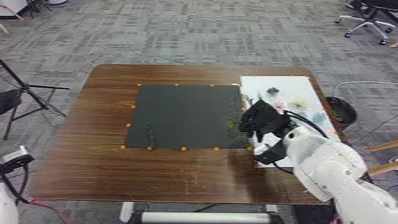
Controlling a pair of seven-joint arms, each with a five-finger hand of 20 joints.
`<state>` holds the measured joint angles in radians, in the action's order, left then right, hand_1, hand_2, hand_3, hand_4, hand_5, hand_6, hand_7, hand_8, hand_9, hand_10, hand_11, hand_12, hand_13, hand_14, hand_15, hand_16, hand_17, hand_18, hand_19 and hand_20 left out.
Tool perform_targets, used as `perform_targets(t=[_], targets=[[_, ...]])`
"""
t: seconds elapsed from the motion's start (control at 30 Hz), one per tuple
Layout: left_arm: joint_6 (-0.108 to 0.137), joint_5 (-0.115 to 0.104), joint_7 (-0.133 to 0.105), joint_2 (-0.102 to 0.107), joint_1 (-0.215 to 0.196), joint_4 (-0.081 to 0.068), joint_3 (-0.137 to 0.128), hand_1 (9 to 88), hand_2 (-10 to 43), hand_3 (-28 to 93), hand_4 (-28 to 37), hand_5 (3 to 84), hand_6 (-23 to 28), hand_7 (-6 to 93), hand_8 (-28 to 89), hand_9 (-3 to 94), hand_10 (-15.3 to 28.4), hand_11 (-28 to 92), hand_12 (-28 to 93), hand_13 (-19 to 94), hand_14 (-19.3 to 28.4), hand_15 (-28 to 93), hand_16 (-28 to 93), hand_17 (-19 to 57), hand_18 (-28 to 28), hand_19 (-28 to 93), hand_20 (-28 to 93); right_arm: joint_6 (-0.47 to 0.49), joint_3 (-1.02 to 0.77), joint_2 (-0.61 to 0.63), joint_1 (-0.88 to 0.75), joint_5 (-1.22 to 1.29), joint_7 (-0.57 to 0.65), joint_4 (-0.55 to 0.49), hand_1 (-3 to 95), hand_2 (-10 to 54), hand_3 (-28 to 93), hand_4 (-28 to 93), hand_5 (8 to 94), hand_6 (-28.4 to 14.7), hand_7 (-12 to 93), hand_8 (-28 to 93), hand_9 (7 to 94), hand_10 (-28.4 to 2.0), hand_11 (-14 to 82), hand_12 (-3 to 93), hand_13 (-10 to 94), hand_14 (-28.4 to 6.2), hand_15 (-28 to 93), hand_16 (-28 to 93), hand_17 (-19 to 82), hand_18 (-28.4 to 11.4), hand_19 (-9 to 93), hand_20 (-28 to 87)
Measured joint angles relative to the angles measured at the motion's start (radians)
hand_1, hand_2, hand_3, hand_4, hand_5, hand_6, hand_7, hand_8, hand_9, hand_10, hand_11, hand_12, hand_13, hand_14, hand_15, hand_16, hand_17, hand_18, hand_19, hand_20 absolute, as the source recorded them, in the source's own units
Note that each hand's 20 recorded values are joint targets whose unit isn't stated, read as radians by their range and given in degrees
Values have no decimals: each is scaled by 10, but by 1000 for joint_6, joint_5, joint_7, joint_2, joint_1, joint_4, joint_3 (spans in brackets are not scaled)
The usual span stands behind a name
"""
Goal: Arrange flowers
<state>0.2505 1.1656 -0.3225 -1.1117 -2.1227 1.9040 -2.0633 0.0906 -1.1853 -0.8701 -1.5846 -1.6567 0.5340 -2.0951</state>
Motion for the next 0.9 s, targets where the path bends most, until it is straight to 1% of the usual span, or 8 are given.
perform_targets(t=[0.07,0.1,0.13,0.23,0.33,0.43,0.67,0.9], targets=[[29,-63,5,0,1,-10,11,363,235,651,-279,555,32,175,-79,557,141,216,136,452,157,150,21,126,120,141,214,6,81,-26,66,32,-4,26,624,-95,560,-106,773,-26,208,248,936,-66,176,384,937,-21,430,321,570,-163,717,427],[44,-79,9,0,2,-18,16,365,236,649,-280,554,32,176,-79,558,141,215,135,453,157,152,20,127,120,142,215,8,123,-40,101,46,-6,41,624,-95,560,-106,773,-26,207,248,937,-67,176,384,937,-21,430,320,570,-163,717,427],[56,-81,14,0,4,-27,20,367,238,647,-281,553,34,176,-79,558,142,216,135,454,157,153,19,128,120,143,215,11,163,-53,136,56,-8,56,624,-95,560,-105,773,-26,207,247,937,-66,176,384,937,-21,431,319,570,-163,717,426],[73,-69,28,-1,9,-55,30,369,239,646,-282,550,35,179,-80,558,141,217,136,454,157,156,17,128,120,144,216,17,279,-97,239,59,-15,104,624,-95,559,-104,773,-26,208,248,937,-66,177,382,937,-21,431,317,572,-162,717,424],[74,-49,38,-1,13,-70,40,366,239,650,-282,550,35,180,-81,557,140,217,136,452,157,157,16,127,120,144,216,20,360,-141,321,41,-20,134,623,-95,560,-102,774,-26,208,247,937,-67,179,380,937,-21,431,315,573,-162,717,422],[71,-41,39,-1,15,-71,45,364,238,653,-282,550,34,181,-81,557,140,217,136,452,156,157,15,126,119,143,216,20,389,-181,371,27,-19,143,624,-95,560,-102,774,-26,208,245,937,-70,181,374,937,-20,432,313,574,-162,718,421],[62,-41,38,-6,11,-68,45,347,226,669,-283,553,32,178,-81,556,141,217,135,448,156,155,15,119,119,141,214,1,449,-230,447,-26,1,203,625,-95,557,-97,780,-28,211,231,937,-78,185,305,937,-21,432,301,581,-158,715,409],[54,-41,37,-6,8,-65,59,337,217,675,-282,554,32,176,-82,554,143,218,136,445,157,153,16,116,118,138,211,-190,572,-250,465,-171,38,302,628,-95,552,-98,779,-26,219,220,937,-84,165,261,937,-18,441,282,596,-152,705,398]])
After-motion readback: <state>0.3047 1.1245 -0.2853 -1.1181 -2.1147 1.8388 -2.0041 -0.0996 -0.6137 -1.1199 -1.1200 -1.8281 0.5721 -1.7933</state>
